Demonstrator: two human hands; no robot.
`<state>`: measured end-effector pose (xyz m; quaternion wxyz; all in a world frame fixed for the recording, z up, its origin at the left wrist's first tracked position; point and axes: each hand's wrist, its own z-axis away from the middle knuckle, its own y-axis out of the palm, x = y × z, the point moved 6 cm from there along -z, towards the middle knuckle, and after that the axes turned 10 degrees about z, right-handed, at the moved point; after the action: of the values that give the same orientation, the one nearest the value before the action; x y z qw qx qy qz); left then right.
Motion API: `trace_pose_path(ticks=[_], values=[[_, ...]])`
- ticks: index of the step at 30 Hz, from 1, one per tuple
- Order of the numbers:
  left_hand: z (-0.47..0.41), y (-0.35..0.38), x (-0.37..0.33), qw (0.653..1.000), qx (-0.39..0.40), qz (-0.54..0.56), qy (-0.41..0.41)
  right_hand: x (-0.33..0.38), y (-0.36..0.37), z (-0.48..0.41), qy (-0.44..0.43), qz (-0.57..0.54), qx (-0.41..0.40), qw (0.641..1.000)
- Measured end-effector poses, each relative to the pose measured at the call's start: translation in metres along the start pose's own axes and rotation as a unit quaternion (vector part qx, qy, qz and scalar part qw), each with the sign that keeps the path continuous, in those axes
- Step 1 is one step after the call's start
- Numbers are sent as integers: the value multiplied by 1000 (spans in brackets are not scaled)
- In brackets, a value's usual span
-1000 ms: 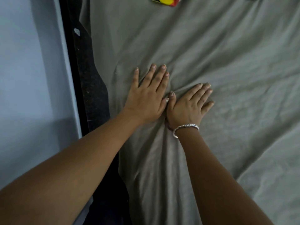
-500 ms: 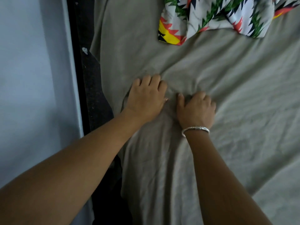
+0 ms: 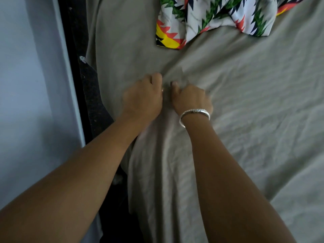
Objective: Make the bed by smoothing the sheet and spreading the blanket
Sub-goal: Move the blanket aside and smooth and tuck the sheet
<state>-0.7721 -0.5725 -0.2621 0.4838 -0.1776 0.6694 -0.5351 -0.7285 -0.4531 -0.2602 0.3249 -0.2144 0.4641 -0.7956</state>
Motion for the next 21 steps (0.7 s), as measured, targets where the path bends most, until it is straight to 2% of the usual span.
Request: trace_pose_path(ticks=[3, 6, 9, 11, 13, 17, 21], values=[[-17, 9, 11, 992, 84, -22, -87, -4, 10, 3, 7, -21, 24, 999], [-25, 11, 8, 988, 134, -61, -40, 8, 8, -8, 27, -66, 49, 996], [-26, -2, 16, 992, 86, -92, 14, 32, 3, -14, -26, -94, 50, 994], [-22, -10, 23, 995, 61, -79, 21, 45, 3, -13, -64, -109, 46, 991], [-16, -13, 20, 997, 62, -47, 13, 45, 5, -9, -66, -117, 39, 990], [5, -28, 20, 997, 48, -30, -57, 39, 28, 16, -68, -128, 81, 986], [56, -27, 49, 983, 109, -46, -137, 45, 46, 50, -63, -125, 117, 983]])
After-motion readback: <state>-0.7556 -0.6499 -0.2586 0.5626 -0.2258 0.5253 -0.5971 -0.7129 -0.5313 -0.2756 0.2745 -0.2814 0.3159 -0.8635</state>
